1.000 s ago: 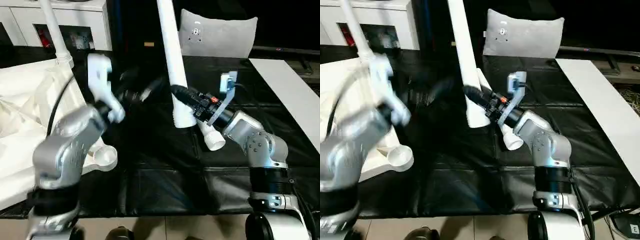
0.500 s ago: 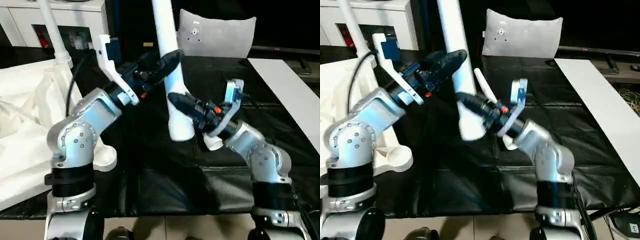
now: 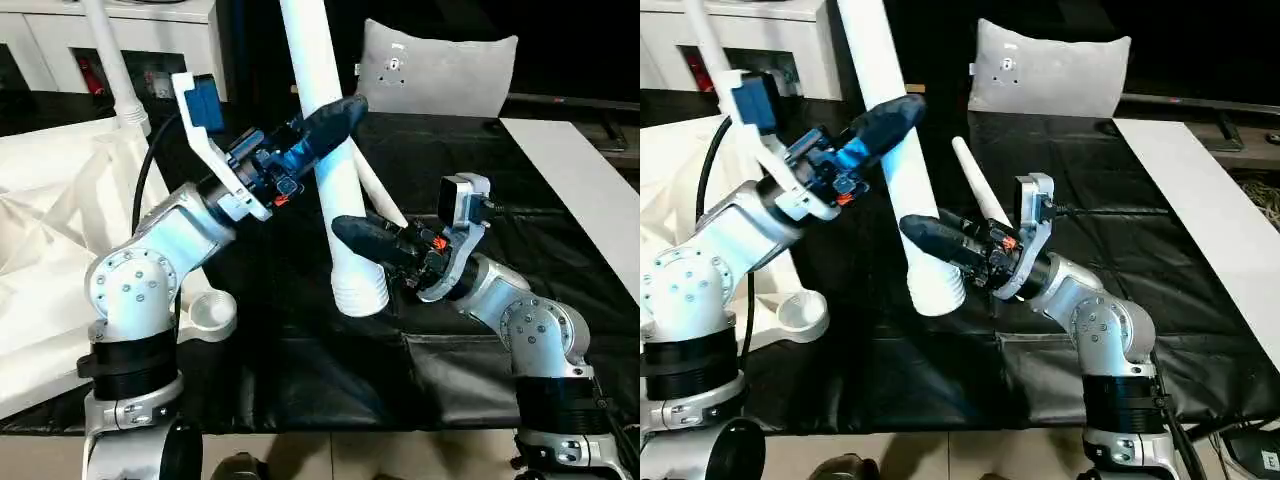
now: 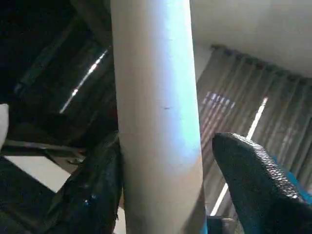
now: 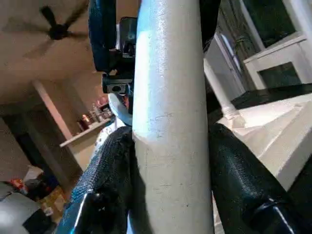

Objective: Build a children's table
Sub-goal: Pick table leg

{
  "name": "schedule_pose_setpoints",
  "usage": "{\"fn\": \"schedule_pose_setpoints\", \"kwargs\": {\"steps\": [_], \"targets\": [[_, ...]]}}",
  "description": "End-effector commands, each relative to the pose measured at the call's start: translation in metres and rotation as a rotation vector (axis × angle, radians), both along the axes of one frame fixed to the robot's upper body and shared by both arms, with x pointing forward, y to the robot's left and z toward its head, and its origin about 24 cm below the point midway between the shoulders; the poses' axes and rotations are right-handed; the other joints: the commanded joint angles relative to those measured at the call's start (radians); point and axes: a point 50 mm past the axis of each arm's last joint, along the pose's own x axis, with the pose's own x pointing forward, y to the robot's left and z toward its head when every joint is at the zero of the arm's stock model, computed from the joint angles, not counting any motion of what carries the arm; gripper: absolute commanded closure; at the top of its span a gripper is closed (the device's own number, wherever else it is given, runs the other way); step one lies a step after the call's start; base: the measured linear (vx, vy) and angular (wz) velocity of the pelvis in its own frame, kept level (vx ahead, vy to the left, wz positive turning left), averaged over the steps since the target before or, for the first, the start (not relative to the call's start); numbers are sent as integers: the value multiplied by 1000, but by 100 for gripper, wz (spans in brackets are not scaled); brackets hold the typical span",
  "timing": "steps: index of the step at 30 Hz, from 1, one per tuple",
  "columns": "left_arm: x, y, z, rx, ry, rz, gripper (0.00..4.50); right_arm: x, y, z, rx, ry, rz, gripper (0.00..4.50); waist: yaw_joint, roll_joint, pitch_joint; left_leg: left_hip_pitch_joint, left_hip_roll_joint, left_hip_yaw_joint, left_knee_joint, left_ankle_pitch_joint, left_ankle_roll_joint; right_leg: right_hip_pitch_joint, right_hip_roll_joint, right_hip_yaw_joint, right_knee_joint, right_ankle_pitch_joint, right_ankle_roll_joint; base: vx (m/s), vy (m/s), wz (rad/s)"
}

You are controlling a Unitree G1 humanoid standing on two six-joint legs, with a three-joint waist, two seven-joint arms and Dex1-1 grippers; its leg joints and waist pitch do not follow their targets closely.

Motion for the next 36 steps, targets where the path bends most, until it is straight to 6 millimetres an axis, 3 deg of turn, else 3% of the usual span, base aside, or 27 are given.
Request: {"fn": "schedule_pose_setpoints", "kwargs": {"steps": [1, 3, 12, 22, 23, 28, 32, 36], "targets": [[-12, -10, 9, -3, -68, -97, 168, 1, -4, -3, -33, 20, -29, 264, 2, 8, -64, 32, 71, -27, -77, -179, -26, 35, -83, 38, -86, -130, -197, 0, 0, 0], [-12, -10, 9, -3, -66, -96, 205, 1, -5, -3, -34, 19, -29, 264, 2, 9, -64, 32, 71, -27, -78, -183, -31, 35, -84, 38, -86, -140, -194, 0, 0, 0], [-11, -10, 7, 9, -53, -89, 264, 1, -6, -2, -43, 13, -38, 265, 2, 8, -64, 31, 70, -27, -78, -180, -32, 35, -83, 38, -86, -129, -192, 0, 0, 0], [-1, -6, 6, 33, -33, 18, 268, 7, -8, -4, -95, 6, -102, 265, 1, 10, -63, 32, 71, -28, -80, -190, -39, 34, -82, 38, -86, -135, -186, 0, 0, 0], [2, -5, 5, 57, -33, 56, 268, 11, -8, -5, -105, 10, -133, 210, -1, 10, -62, 32, 72, -28, -80, -197, -41, 33, -83, 39, -89, -144, -182, 0, 0, 0], [17, 0, 2, 183, -36, 222, 270, 22, -11, -5, -132, 41, -219, 179, -5, 11, -62, 34, 72, -30, -83, -203, -53, 31, -83, 40, -93, -175, -159, 0, 0, 0], [25, -1, 2, 305, -63, 346, 270, 21, -11, 0, -226, -87, -274, 147, -4, 9, -67, 33, 73, -30, -80, -158, -50, 36, -82, 37, -82, -76, -153, 0, 0, 0], [24, -8, 3, 380, -114, 396, 270, 26, -8, 2, -353, -212, -407, 110, -3, 7, -69, 30, 72, -26, -73, -103, -19, 39, -84, 36, -75, 12, -188, 0, 0, 0]]}}
